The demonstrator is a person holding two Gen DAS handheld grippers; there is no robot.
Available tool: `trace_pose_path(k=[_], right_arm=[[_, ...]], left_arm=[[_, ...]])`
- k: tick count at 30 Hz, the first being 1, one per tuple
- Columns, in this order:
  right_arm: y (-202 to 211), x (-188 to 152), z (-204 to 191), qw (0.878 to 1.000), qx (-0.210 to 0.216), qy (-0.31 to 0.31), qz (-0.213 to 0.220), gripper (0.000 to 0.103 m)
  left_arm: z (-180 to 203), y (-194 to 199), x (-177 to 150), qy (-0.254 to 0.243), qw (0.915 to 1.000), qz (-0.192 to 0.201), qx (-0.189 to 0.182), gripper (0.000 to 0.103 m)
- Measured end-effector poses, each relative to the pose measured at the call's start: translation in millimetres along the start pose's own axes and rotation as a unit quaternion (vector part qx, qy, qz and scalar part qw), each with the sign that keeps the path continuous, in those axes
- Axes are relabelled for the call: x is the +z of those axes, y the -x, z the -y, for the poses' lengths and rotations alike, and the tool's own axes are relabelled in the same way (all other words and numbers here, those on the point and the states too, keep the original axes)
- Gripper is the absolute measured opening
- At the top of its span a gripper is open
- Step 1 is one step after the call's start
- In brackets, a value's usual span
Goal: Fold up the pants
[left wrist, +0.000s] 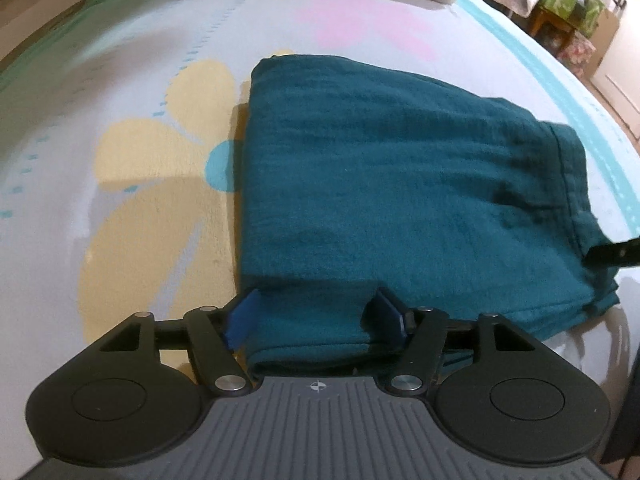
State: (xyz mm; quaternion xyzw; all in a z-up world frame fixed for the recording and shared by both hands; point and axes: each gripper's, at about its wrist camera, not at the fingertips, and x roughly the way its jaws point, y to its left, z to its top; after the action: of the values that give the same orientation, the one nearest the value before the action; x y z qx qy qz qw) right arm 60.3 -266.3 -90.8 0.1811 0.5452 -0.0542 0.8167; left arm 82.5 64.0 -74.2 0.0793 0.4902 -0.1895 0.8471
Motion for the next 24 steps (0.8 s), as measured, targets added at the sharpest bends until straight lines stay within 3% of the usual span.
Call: trace_pose_path(k=[5,10,16,24], right_arm=[[-11,5,11,0.999,0.006,-0.028,-0.019,0.06],[-13,6,18,0.998,0.018,-0.048,-0.021,0.06],[-17,2,10,1.0,0.005,-0.017,-0.024,0.065],[-29,-10,-26,0.998,-0.039,0.056,-0.016,0.088]], left_arm=[[2,-3,1,0.008,1.0,0.003,0.001,0.07],[10,-6,-3,-0.004,0.9999,0.012,0.011,0.077],[11,-8,-4,-0.007,0.9998,0.014,0.009,0.081],[12,-7,-8,-0.01,0.9996,0.024,0.013,0.081]])
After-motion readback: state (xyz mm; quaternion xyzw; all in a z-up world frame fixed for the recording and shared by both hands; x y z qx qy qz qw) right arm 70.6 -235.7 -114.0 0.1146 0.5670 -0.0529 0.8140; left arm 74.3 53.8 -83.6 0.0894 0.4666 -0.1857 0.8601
